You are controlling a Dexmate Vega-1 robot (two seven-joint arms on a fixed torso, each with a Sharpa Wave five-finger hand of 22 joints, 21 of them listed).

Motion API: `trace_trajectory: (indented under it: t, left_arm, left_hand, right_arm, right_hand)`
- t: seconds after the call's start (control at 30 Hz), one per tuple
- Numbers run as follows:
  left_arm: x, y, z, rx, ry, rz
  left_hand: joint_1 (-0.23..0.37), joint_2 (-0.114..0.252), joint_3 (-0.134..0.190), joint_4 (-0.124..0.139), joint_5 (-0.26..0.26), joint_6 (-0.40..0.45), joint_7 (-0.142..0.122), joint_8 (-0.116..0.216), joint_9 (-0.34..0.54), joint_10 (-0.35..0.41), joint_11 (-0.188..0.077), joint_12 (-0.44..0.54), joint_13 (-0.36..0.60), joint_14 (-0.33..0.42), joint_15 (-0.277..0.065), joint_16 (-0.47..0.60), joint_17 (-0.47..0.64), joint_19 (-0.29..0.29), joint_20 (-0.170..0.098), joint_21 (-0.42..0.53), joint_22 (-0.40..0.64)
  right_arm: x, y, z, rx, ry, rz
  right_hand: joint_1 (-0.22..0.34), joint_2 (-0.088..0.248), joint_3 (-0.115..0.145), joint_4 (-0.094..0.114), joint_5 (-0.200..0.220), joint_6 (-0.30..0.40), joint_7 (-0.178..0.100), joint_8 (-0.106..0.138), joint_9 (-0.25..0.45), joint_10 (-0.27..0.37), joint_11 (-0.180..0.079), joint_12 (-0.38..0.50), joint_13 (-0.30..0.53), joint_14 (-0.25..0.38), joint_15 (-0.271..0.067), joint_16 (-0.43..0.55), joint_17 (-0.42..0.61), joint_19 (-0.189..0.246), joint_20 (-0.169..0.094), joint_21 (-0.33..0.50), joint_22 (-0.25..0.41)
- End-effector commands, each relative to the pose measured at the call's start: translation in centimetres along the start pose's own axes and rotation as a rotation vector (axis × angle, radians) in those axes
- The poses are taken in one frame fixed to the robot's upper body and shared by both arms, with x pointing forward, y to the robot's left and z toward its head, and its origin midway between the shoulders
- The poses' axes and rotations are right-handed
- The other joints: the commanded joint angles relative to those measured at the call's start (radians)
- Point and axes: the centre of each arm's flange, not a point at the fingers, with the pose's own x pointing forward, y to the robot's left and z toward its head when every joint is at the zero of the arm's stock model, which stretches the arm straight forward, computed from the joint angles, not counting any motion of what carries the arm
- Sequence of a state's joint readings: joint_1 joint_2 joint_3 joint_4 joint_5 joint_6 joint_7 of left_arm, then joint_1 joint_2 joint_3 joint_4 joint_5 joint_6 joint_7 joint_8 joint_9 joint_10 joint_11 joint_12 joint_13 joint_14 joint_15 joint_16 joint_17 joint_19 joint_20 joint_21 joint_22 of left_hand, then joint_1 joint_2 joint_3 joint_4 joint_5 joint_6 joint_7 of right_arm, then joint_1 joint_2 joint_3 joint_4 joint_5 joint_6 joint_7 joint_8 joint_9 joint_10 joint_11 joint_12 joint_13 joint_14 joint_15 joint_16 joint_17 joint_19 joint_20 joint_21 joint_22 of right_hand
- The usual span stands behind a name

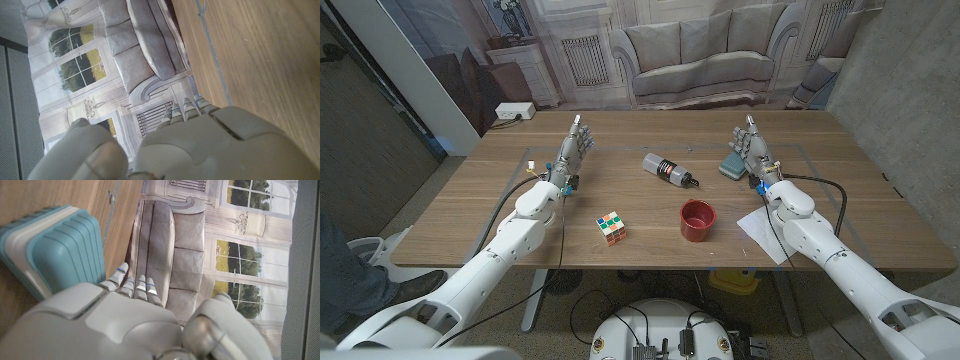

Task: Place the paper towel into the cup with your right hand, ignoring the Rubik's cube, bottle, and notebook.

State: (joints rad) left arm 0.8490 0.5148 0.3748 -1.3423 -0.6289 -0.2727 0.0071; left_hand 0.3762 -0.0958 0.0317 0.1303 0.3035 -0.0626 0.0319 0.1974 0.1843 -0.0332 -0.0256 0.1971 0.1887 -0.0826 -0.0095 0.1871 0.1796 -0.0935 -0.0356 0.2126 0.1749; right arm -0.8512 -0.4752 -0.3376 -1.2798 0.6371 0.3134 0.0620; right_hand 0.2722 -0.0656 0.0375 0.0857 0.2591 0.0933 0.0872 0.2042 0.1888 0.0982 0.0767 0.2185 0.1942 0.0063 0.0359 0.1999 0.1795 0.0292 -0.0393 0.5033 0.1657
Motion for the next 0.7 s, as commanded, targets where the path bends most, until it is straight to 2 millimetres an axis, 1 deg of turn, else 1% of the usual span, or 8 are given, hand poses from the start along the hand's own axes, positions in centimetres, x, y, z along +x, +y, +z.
trace_trajectory:
  t: [0.03,0.13,0.4,0.5,0.7]
  left_arm:
    - [0.2,-1.5,0.9,0.01,-0.032,0.014]
    - [0.3,-1.7,1.0,0.013,-0.038,0.007]
    - [0.3,-2.1,0.7,0.004,-0.023,-0.006]
    - [0.0,-2.2,0.6,0.003,-0.021,-0.003]
    - [-0.4,-2.1,0.8,0.012,-0.019,-0.003]
  left_hand:
    - [0.011,0.008,0.002,0.001,0.01,0.025,0.001,0.012,0.003,0.028,-0.002,0.015,0.002,0.021,-0.002,0.01,0.003,0.024,-0.033,0.01,0.002]
    - [0.013,0.011,0.002,-0.001,0.012,0.033,-0.001,0.014,0.003,0.032,-0.002,0.017,0.002,0.025,-0.001,0.01,0.002,0.028,-0.033,0.01,0.002]
    - [0.019,0.017,0.003,-0.004,0.015,0.045,-0.001,0.016,0.003,0.043,0.004,0.019,0.002,0.037,0.001,0.012,0.002,0.034,-0.028,0.009,0.002]
    - [0.02,0.019,0.003,-0.004,0.016,0.045,0.0,0.016,0.003,0.044,0.0,0.019,0.002,0.039,0.0,0.012,0.002,0.035,-0.029,0.008,0.002]
    - [0.023,0.021,0.003,-0.005,0.017,0.047,0.0,0.015,0.003,0.046,0.002,0.019,0.002,0.04,0.0,0.011,0.002,0.037,-0.027,0.007,0.002]
  right_arm:
    - [-0.3,-0.3,-0.3,0.016,-0.02,0.007]
    - [-0.5,-0.2,-0.3,0.007,-0.022,0.015]
    - [-1.2,0.2,-0.1,0.027,-0.046,0.028]
    - [-1.4,0.3,0.2,0.027,-0.06,0.027]
    - [-1.9,0.3,1.0,0.009,-0.086,0.029]
  right_hand:
    - [0.008,0.002,0.001,0.003,0.007,0.015,-0.002,0.008,0.001,0.017,0.0,0.008,-0.001,0.012,0.001,0.006,0.003,0.015,-0.037,0.001,0.005]
    - [0.01,0.004,0.001,0.002,0.008,0.016,-0.003,0.008,0.001,0.022,-0.004,0.009,-0.002,0.015,0.001,0.006,0.003,0.021,-0.038,0.0,0.005]
    - [0.017,0.011,0.003,0.0,0.01,0.031,-0.007,0.01,0.0,0.033,-0.003,0.011,-0.004,0.029,-0.001,0.008,0.002,0.034,-0.038,-0.003,0.005]
    - [0.018,0.012,0.003,-0.001,0.01,0.034,-0.006,0.011,0.0,0.035,-0.003,0.011,-0.005,0.033,-0.002,0.009,0.002,0.039,-0.039,-0.004,0.005]
    - [0.022,0.015,0.004,-0.003,0.01,0.038,-0.008,0.011,0.0,0.042,-0.001,0.013,-0.006,0.037,-0.002,0.008,0.002,0.045,-0.039,-0.006,0.006]
